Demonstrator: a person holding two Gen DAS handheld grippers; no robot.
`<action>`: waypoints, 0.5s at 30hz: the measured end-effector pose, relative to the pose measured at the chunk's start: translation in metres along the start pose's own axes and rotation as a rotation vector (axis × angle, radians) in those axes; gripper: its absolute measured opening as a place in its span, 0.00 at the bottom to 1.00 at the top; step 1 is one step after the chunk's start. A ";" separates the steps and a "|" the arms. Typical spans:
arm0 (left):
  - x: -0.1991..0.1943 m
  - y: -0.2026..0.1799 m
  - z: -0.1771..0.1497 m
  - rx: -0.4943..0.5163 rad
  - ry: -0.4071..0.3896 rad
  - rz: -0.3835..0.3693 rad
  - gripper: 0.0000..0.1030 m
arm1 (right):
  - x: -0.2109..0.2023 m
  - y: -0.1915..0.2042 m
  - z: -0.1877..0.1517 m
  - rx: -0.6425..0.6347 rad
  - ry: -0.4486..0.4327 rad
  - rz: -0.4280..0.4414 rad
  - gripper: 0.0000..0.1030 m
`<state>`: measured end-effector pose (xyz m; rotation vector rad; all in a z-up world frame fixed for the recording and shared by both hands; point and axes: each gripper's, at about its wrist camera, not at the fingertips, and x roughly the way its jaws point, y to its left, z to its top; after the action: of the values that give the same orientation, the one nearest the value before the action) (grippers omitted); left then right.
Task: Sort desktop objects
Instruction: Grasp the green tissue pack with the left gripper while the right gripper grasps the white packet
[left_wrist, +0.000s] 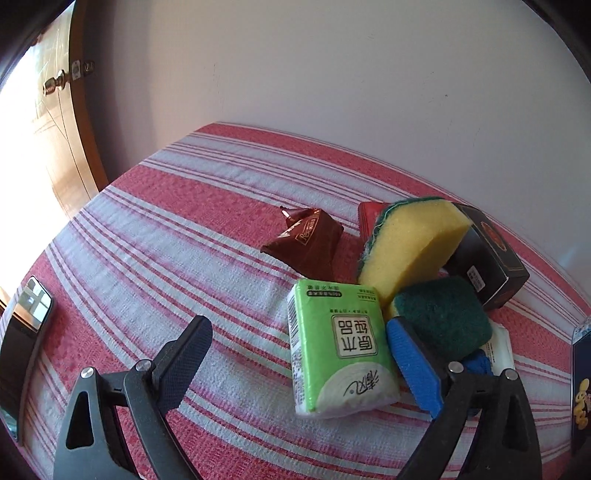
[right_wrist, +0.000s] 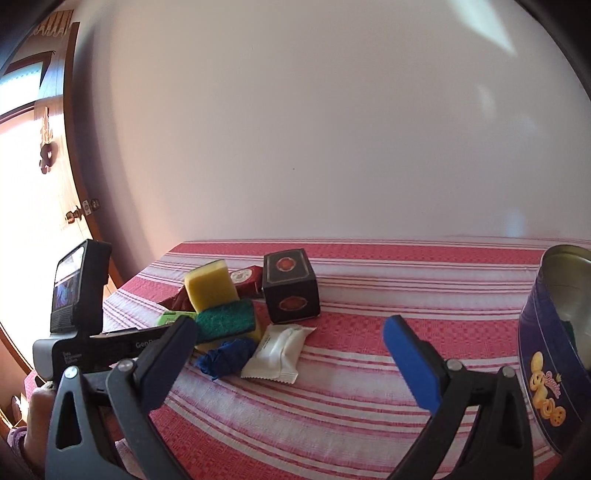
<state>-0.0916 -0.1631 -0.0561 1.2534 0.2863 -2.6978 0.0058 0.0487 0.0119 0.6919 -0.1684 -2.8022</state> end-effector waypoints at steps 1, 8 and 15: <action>0.005 -0.004 0.001 0.018 0.027 0.032 0.94 | 0.000 -0.002 0.000 0.006 0.004 0.002 1.00; 0.009 -0.009 0.002 0.060 0.038 0.057 0.95 | 0.001 -0.015 0.002 0.075 0.034 0.025 1.00; -0.003 -0.005 0.003 0.047 -0.014 -0.042 0.50 | 0.020 -0.017 -0.002 0.085 0.140 0.012 0.99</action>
<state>-0.0930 -0.1588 -0.0511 1.2547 0.2516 -2.7623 -0.0143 0.0598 -0.0022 0.9005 -0.2658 -2.7365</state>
